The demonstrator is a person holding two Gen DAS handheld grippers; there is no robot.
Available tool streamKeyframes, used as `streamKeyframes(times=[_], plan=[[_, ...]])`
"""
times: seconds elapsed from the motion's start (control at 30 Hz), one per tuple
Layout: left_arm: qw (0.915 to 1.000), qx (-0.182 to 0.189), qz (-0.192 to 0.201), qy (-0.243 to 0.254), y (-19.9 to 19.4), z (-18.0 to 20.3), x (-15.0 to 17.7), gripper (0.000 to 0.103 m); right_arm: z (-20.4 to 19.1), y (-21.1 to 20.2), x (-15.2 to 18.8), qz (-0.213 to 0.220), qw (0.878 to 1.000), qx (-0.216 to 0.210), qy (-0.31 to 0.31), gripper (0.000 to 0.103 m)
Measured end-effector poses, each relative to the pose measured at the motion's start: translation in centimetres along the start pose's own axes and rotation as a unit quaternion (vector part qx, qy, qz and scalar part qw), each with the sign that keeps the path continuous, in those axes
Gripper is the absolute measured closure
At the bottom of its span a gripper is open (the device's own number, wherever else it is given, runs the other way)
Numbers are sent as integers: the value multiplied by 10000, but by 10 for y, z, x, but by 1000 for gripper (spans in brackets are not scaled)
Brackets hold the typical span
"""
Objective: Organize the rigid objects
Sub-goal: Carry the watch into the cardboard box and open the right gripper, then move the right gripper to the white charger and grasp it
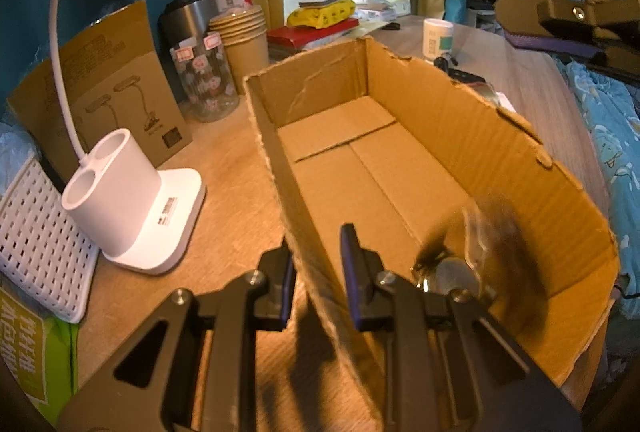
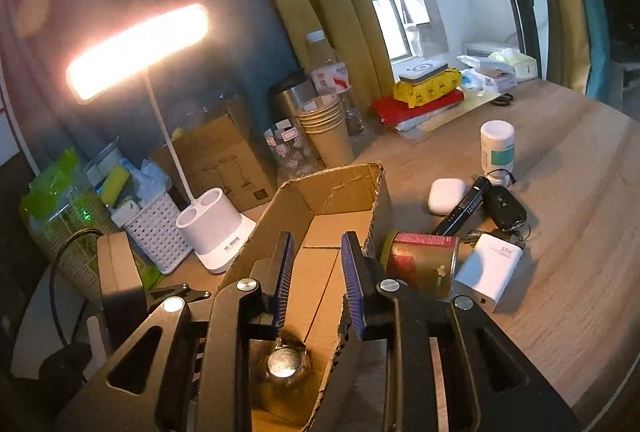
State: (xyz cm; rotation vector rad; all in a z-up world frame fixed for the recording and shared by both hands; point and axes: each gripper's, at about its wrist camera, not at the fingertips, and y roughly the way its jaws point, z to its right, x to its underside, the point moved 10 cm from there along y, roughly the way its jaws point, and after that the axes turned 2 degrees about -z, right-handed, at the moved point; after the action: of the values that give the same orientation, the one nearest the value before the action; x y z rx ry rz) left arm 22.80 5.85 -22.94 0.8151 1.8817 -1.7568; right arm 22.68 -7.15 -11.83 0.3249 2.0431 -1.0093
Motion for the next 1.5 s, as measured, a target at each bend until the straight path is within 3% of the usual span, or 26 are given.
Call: streamKeyframes(times=[0.6, 0.87, 1.0, 1.07, 1.27, 1.5], plan=[[10000, -10, 12, 11, 0, 0, 2, 81, 19, -13, -5, 115, 9994, 307, -70, 75], [10000, 21, -18, -9, 1, -2, 2, 80, 54, -25, -12, 242, 9972, 711, 5, 52], [10000, 32, -27, -13, 2, -1, 2, 80, 72, -28, -13, 261, 9951, 949, 8, 48], [10000, 23, -20, 0, 2, -2, 1, 80, 82, -28, -13, 266, 9936, 1102, -2, 36], [10000, 25, -22, -2, 2, -2, 1, 80, 110, -22, -7, 174, 9863, 1638, -75, 33], [10000, 28, -24, -5, 2, -2, 2, 80, 132, 0, 11, -229, 9840, 1764, 113, 32]])
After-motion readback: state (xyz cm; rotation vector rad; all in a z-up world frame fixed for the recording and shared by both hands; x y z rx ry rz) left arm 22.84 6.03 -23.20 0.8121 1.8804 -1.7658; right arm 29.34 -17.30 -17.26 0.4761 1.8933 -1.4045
